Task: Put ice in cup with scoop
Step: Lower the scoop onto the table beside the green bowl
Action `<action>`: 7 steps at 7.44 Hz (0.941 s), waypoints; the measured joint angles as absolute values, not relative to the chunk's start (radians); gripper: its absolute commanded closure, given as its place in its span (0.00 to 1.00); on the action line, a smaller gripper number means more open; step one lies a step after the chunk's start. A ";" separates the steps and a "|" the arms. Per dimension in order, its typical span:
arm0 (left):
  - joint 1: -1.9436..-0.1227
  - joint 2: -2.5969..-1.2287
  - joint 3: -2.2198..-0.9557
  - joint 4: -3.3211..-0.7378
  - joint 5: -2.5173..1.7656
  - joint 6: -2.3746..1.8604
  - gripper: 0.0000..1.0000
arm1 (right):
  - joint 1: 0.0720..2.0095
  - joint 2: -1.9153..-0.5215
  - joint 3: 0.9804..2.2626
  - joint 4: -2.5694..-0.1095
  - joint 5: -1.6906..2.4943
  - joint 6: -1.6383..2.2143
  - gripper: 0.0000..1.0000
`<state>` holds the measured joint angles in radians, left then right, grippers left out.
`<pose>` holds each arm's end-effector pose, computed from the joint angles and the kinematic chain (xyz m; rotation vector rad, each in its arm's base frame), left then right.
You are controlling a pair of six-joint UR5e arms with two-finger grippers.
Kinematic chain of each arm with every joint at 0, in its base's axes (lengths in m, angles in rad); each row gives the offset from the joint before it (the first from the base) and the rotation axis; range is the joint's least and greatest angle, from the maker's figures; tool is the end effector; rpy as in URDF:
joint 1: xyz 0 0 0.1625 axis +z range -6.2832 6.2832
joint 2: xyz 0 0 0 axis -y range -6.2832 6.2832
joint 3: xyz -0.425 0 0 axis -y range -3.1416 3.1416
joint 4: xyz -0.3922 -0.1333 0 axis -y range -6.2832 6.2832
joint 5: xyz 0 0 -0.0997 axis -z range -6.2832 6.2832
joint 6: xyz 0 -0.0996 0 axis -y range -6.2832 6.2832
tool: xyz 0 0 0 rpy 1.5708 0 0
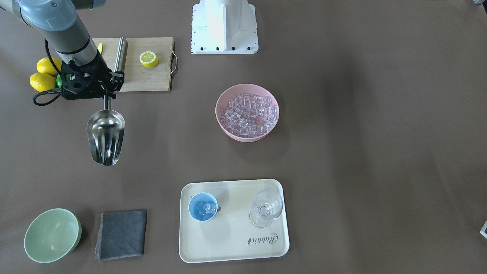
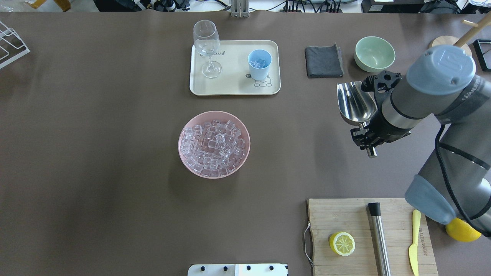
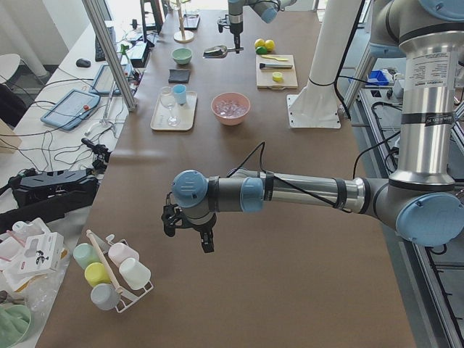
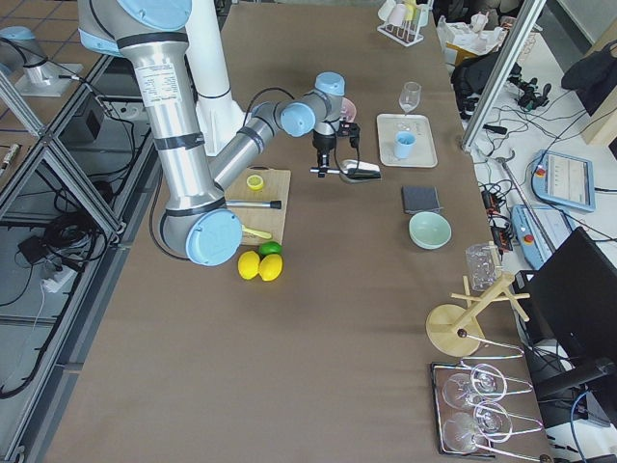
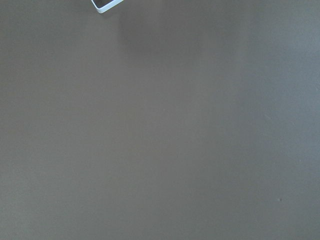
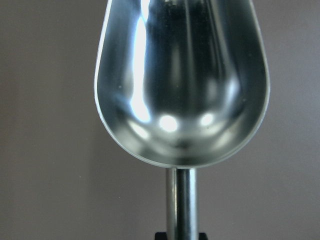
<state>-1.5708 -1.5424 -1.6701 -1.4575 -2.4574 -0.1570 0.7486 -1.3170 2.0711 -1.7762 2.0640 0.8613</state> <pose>-0.0561 -0.4761 0.6267 -0.1091 0.8817 -0.1653 -0.3248 -0.4193 0.3282 -0.0005 -0.7207 -0.0979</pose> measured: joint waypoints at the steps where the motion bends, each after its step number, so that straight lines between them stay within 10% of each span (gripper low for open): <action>1: -1.570 -1.541 -1.669 -1.458 -2.461 -0.156 0.02 | 0.708 -1.370 2.044 -1.646 2.042 0.929 1.00; 7: -1.560 -1.538 -1.666 -1.462 -2.443 -0.135 0.02 | 0.604 -1.407 1.934 -1.502 2.005 1.033 1.00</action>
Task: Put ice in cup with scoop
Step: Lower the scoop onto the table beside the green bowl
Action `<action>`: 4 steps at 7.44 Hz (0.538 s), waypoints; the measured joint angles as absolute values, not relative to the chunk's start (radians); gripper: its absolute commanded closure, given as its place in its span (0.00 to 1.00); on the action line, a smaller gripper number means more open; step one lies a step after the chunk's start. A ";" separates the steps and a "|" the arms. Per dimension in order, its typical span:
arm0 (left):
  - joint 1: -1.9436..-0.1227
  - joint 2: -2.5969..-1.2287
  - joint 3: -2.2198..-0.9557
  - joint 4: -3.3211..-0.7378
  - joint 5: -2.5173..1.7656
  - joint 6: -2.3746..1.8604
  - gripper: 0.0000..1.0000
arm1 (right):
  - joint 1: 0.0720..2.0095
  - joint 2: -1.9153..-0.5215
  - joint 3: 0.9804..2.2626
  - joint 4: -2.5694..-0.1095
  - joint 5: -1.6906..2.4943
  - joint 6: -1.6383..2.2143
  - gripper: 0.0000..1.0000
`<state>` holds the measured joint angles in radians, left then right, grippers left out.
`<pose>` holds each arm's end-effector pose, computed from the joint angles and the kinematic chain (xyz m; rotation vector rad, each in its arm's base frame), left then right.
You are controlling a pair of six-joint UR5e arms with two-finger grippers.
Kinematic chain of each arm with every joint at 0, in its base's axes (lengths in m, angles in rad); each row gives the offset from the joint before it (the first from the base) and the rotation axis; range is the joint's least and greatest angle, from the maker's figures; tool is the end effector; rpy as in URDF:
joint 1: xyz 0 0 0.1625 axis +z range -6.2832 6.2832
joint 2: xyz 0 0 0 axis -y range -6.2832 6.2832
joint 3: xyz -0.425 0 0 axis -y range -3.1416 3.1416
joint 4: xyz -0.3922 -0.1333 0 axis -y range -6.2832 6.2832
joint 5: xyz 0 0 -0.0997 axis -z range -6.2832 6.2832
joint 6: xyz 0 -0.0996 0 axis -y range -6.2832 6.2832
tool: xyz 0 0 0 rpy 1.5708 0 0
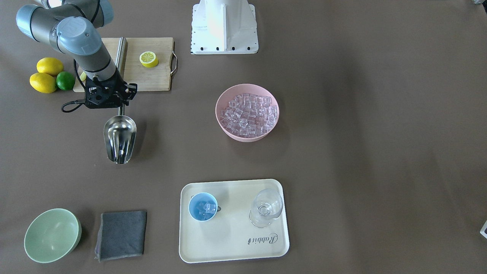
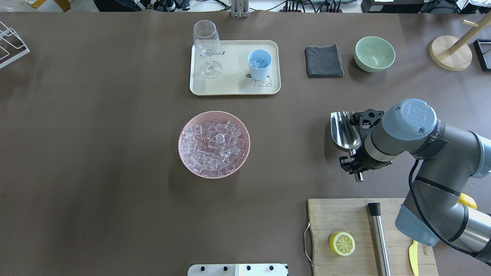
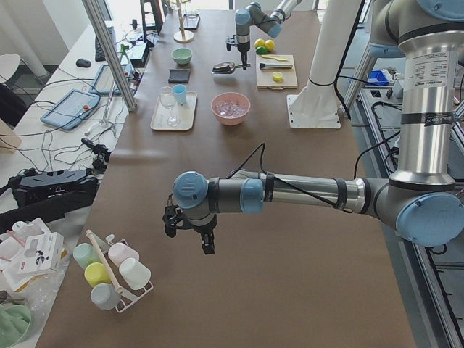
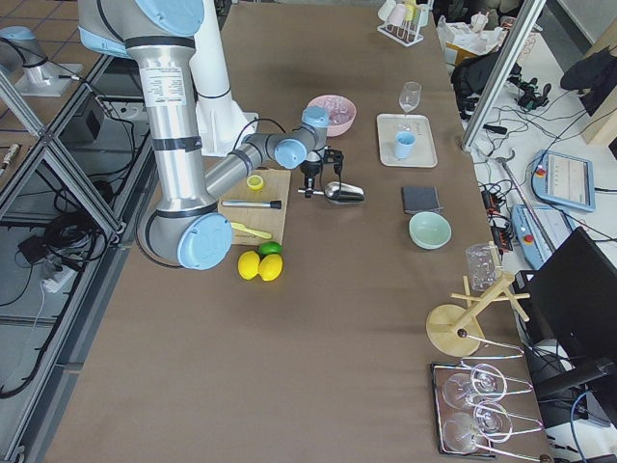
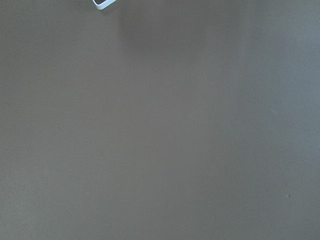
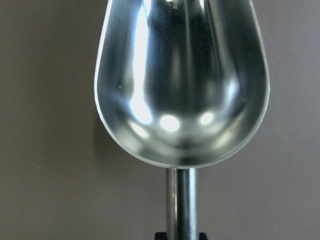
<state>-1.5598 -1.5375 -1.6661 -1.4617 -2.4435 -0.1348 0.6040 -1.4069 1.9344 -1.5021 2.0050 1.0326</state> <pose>-0.0518 -0.4745 0.6316 -0.1076 0.8677 -0.1364 -0.3938 -0.3827 0.4032 -0.0372 -0.7209 -0.0665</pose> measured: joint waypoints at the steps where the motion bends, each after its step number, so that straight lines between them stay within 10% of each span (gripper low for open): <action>1: -1.564 -1.535 -1.666 -1.462 -2.433 -0.080 0.02 | 0.599 -1.407 1.930 -1.489 2.006 1.051 1.00; 4: -1.580 -1.520 -1.664 -1.461 -2.410 0.058 0.02 | 0.592 -1.407 1.926 -1.476 2.008 1.073 1.00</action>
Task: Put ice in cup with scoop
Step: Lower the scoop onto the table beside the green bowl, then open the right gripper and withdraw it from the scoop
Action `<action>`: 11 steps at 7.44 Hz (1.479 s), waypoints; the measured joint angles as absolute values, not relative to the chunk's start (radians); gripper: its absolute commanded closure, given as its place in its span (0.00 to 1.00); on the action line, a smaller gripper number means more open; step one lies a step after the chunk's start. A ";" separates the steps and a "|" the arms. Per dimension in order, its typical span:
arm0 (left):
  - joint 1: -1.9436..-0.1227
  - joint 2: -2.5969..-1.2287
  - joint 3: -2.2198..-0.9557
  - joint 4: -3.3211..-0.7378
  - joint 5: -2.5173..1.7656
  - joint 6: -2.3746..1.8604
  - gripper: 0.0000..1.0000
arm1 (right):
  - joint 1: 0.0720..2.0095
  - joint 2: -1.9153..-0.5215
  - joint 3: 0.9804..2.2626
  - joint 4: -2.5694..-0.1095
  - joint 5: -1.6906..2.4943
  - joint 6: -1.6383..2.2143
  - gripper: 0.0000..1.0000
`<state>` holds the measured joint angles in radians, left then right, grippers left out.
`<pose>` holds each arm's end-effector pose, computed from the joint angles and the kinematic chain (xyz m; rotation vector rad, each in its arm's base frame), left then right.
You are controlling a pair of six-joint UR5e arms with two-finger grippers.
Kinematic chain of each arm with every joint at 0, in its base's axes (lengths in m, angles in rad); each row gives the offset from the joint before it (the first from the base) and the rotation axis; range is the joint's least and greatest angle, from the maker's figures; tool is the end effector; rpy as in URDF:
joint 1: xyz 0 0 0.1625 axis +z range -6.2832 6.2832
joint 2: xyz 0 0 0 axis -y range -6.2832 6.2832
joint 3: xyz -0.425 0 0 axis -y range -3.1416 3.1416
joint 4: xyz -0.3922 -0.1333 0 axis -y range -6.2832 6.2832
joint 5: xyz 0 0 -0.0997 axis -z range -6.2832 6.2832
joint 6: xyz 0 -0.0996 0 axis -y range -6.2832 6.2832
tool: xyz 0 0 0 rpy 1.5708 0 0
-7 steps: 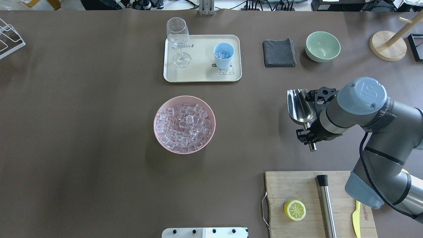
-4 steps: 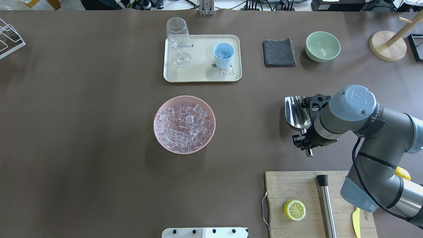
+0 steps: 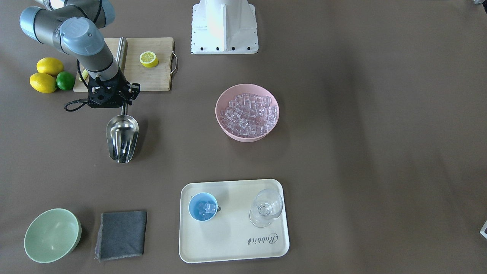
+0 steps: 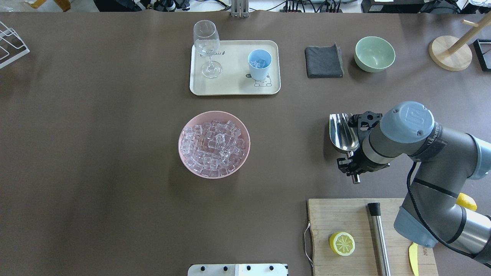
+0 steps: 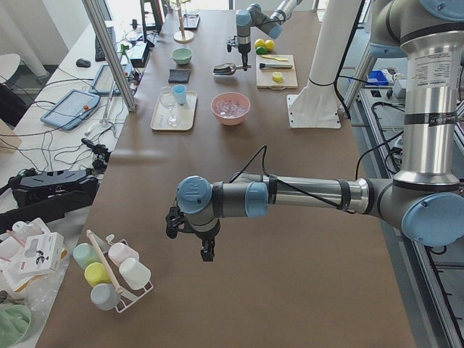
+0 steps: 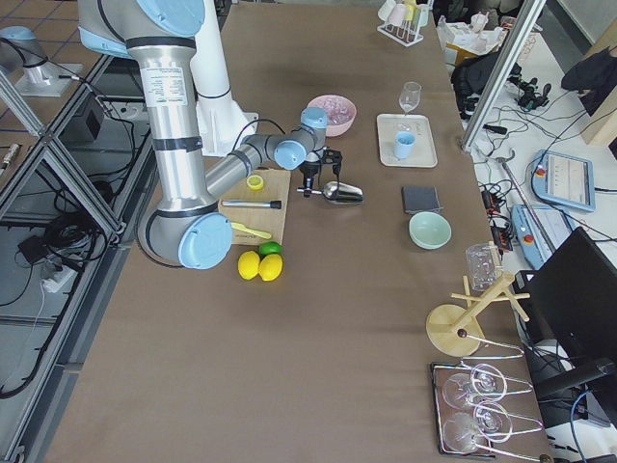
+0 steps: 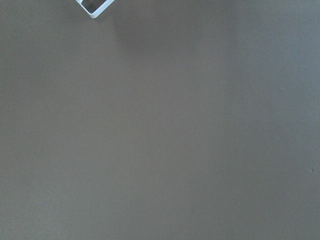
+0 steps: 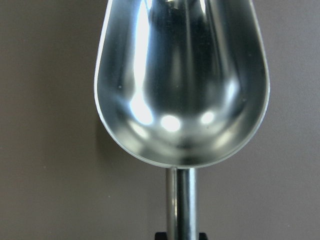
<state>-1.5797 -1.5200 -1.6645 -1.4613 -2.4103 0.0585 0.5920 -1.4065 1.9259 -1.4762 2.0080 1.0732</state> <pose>-0.0633 -0.4648 0.6431 -0.0343 0.8408 0.0187 -0.4001 -0.3789 0.4034 -0.0489 -0.7355 -0.0441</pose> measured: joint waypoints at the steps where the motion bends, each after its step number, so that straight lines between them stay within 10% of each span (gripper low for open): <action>1: -1.579 -1.519 -1.659 -1.461 -2.410 0.065 0.02 | 0.590 -1.406 1.926 -1.475 2.009 1.074 0.66; 3: -1.573 -1.517 -1.660 -1.459 -2.410 0.068 0.02 | 0.588 -1.401 1.928 -1.474 2.013 1.069 0.00; 11: -1.572 -1.503 -1.667 -1.458 -2.415 0.072 0.02 | 0.703 -1.386 1.974 -1.497 2.062 0.942 0.00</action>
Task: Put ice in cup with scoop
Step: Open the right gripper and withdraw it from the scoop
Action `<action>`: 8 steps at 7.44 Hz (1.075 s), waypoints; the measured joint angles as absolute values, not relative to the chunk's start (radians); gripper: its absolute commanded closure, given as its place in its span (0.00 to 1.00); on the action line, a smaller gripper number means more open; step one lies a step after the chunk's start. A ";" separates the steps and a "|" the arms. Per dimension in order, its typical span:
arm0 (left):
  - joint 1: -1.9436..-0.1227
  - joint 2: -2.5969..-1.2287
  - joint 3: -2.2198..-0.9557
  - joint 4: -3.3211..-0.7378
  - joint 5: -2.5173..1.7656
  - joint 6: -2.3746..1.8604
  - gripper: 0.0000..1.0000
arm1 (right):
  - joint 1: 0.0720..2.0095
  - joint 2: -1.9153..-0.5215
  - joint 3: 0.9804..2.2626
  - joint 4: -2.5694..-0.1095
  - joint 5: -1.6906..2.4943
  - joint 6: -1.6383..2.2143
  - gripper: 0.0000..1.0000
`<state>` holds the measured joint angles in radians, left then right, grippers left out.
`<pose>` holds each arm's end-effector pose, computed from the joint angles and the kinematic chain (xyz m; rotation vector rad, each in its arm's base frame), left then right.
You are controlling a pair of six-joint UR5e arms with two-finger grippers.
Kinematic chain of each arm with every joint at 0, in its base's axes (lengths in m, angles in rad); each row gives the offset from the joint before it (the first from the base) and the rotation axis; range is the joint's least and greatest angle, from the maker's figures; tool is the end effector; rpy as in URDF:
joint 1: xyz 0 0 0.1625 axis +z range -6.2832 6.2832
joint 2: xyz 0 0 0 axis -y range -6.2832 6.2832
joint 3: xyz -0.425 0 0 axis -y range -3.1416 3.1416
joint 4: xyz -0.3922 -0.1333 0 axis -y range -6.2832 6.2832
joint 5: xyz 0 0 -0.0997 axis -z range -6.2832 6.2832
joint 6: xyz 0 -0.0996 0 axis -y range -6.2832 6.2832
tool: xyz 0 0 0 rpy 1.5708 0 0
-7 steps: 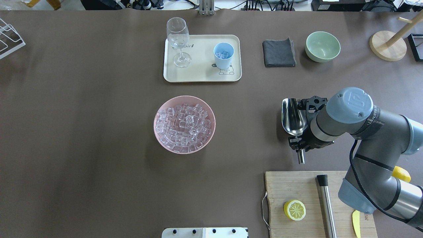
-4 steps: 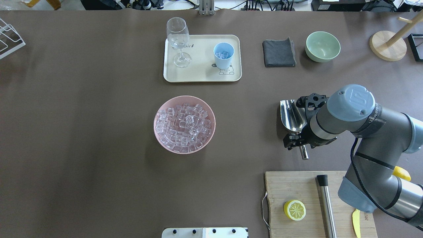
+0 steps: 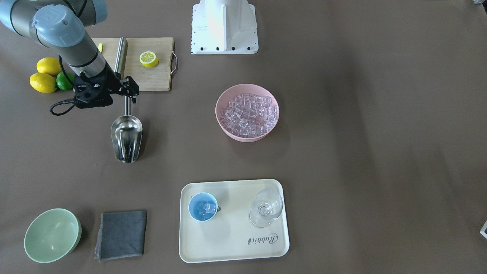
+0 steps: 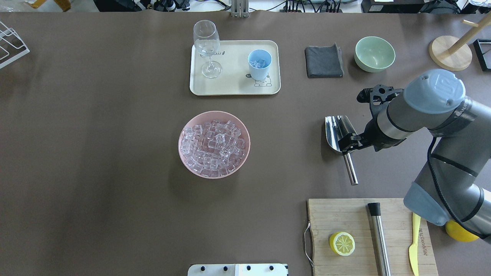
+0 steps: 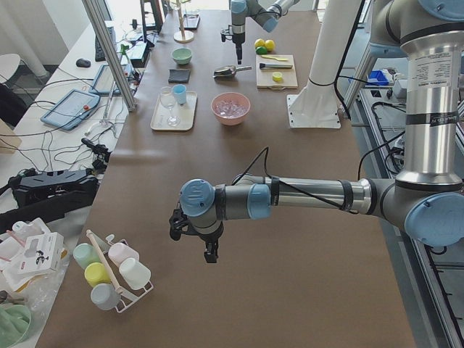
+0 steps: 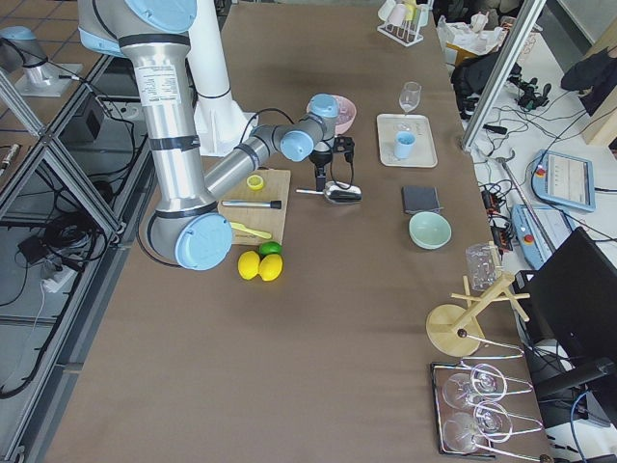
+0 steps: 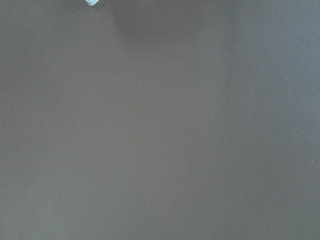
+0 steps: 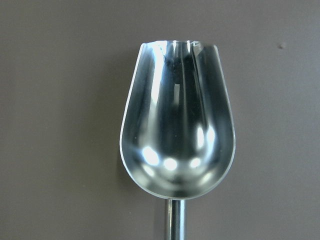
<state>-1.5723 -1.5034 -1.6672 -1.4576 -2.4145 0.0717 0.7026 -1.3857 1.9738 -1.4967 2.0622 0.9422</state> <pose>-0.0596 -0.4571 0.6495 -0.0482 0.8455 0.0304 -0.3542 -0.4130 0.3706 0.0284 -0.8017 -0.0927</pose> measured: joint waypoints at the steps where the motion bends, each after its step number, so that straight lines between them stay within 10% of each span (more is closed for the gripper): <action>1: -1.571 -1.503 -1.668 -1.457 -2.415 0.072 0.02 | 0.749 -1.388 1.967 -1.505 2.082 0.886 0.00; 8: -1.566 -1.503 -1.670 -1.457 -2.416 0.072 0.02 | 0.987 -1.401 1.850 -1.576 2.146 0.446 0.00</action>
